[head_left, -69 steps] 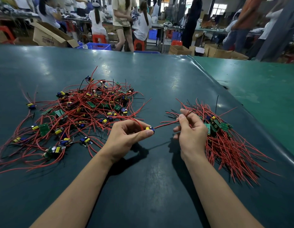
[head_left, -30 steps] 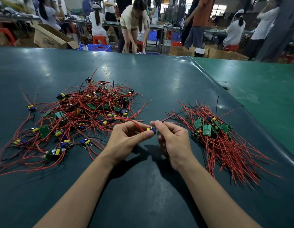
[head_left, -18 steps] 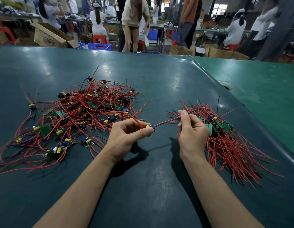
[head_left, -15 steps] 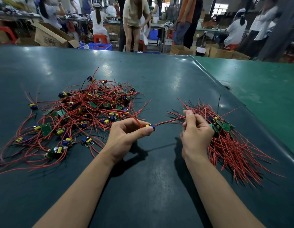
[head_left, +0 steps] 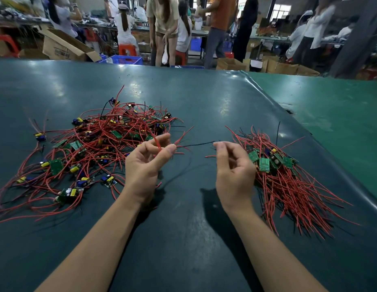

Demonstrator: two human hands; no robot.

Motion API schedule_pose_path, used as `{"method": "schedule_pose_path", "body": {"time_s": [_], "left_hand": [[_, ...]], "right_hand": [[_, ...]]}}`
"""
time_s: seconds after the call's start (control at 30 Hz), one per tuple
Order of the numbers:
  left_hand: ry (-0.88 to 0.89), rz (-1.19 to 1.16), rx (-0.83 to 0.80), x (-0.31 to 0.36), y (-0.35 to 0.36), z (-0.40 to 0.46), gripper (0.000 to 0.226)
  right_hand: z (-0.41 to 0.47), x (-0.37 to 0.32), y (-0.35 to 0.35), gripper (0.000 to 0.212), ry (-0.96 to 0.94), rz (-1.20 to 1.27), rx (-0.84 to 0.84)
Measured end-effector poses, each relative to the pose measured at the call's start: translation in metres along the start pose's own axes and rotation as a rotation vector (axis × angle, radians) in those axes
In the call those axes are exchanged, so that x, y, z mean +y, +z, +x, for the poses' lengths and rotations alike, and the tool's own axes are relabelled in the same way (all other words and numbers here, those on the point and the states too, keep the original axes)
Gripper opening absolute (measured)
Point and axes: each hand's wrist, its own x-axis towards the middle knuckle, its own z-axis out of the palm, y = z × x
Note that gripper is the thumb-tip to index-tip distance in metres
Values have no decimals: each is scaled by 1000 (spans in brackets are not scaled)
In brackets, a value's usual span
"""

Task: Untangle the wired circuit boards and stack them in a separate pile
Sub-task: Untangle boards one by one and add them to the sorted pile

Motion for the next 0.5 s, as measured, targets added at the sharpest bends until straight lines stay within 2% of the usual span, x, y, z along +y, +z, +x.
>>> {"method": "schedule_pose_path", "body": {"time_s": [0.07, 0.13, 0.2, 0.27, 0.33, 0.43, 0.5], "left_hand": [[-45, -120, -7, 4, 0, 0, 25], [-120, -197, -39, 9, -2, 1, 30], [-203, -216, -72, 15, -1, -2, 58], [-259, -224, -79, 17, 3, -3, 71], [-285, -216, -67, 16, 6, -4, 65], [-333, -146, -58, 12, 9, -4, 42], [-360, -66, -79, 11, 10, -5, 39]], "right_hand": [[-3, 0, 1, 15, -10, -1, -53], [-1, 4, 0, 17, 77, 55, -87], [3, 7, -1, 20, 208, 102, -108], [6, 9, -3, 23, 309, 123, -145], [5, 8, -4, 27, 403, 184, -246], [1, -1, -2, 41, 568, 299, -482], [1, -5, -4, 47, 564, 299, -578]]}}
